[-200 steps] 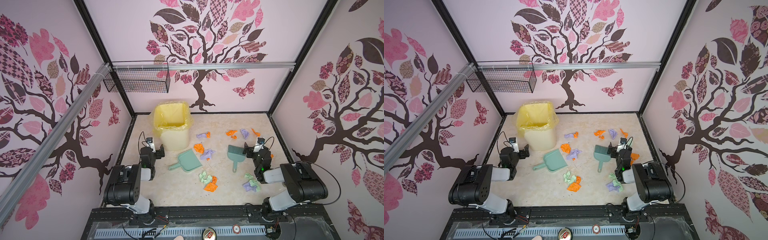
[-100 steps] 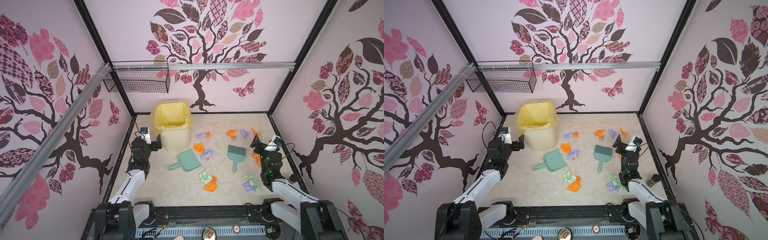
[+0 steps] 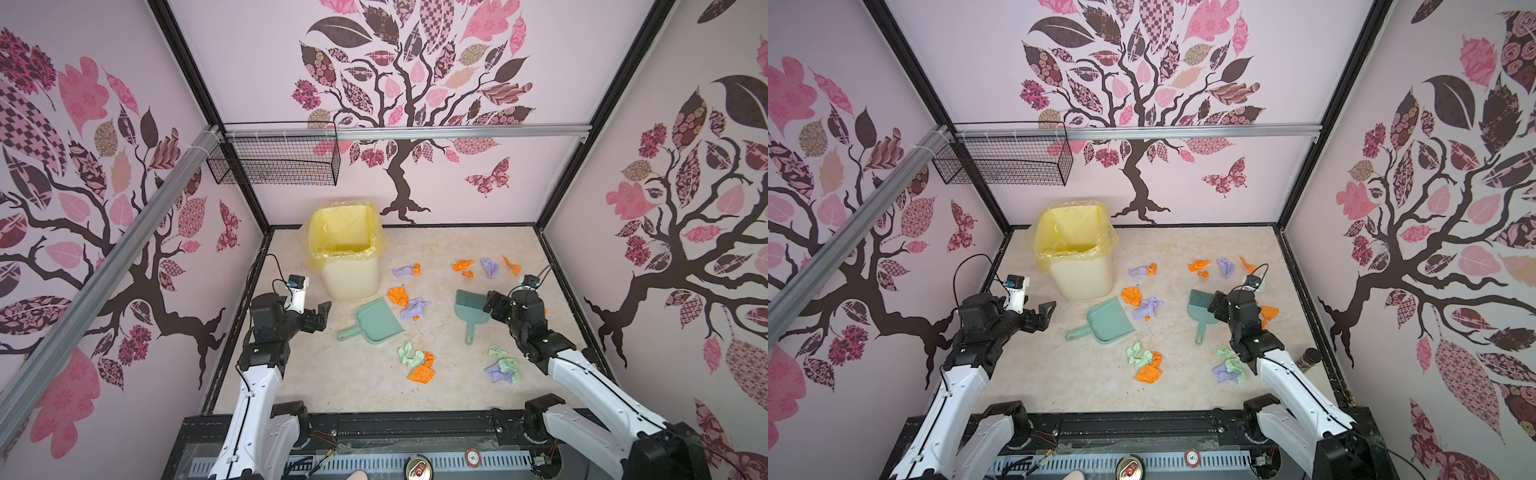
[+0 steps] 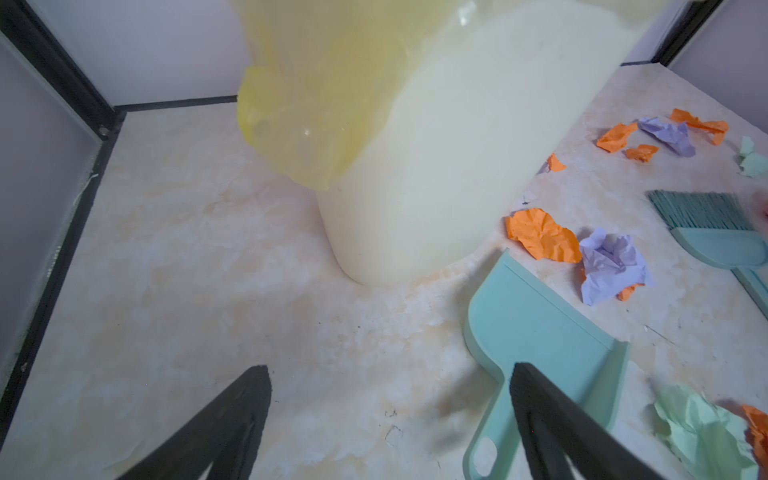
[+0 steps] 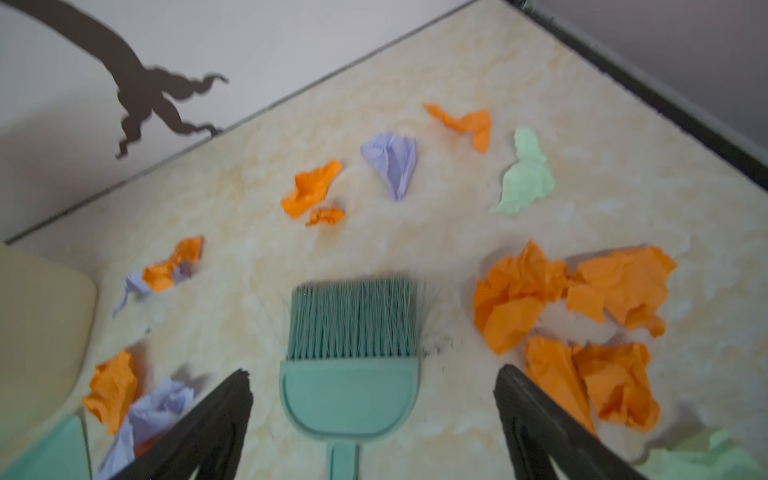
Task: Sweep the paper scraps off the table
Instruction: 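Close the right gripper on the mint-green brush handle while the left arm rises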
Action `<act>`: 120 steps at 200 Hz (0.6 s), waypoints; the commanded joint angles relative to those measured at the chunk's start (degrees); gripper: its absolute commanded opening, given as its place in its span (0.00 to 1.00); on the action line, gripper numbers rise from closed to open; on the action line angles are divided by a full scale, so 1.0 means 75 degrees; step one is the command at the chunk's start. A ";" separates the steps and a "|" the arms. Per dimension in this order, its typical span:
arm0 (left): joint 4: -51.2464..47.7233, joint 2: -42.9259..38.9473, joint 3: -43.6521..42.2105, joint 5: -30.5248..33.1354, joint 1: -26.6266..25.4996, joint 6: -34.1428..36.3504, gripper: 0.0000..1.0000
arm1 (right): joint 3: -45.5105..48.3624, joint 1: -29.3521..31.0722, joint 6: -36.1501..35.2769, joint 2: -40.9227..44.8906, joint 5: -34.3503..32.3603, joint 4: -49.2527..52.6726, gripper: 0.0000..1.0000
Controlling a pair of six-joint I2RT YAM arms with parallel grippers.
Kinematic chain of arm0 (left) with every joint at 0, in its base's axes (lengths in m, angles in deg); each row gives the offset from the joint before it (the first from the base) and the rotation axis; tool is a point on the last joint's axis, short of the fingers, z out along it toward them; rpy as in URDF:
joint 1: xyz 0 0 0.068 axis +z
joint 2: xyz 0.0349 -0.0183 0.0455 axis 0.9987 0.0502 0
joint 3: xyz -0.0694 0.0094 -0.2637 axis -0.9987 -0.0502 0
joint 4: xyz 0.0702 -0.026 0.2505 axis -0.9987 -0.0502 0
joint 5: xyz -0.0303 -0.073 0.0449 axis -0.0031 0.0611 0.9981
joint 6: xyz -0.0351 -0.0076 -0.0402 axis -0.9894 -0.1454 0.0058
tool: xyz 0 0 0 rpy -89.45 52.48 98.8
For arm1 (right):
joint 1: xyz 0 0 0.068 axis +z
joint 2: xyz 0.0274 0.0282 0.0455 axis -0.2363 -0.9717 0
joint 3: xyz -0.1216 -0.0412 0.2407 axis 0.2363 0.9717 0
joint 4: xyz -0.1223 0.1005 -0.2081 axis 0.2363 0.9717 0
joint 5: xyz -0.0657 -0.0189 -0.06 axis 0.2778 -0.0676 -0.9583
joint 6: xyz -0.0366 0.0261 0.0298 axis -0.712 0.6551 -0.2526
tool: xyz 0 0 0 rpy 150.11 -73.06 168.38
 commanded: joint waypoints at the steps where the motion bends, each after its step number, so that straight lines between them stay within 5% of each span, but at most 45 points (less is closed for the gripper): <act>1: -0.1084 -0.0029 -0.0133 -0.0615 0.0049 0.0484 0.94 | -0.0316 0.0433 0.0536 -0.0422 -0.0146 0.1661 0.99; 55: -0.1433 0.0519 0.0196 -0.1059 0.0068 0.0826 0.88 | -0.0474 0.1539 0.1254 -0.2070 -0.0796 0.1615 0.93; 84: -0.1423 0.0865 0.0215 -0.1317 0.0060 0.0993 0.80 | -0.1010 0.2418 0.1531 -0.3024 -0.1858 0.1856 0.89; 120: -0.1292 0.1061 0.0156 -0.1310 0.0072 0.1011 0.80 | -0.1195 0.2486 0.1671 -0.3896 -0.1633 0.1444 0.87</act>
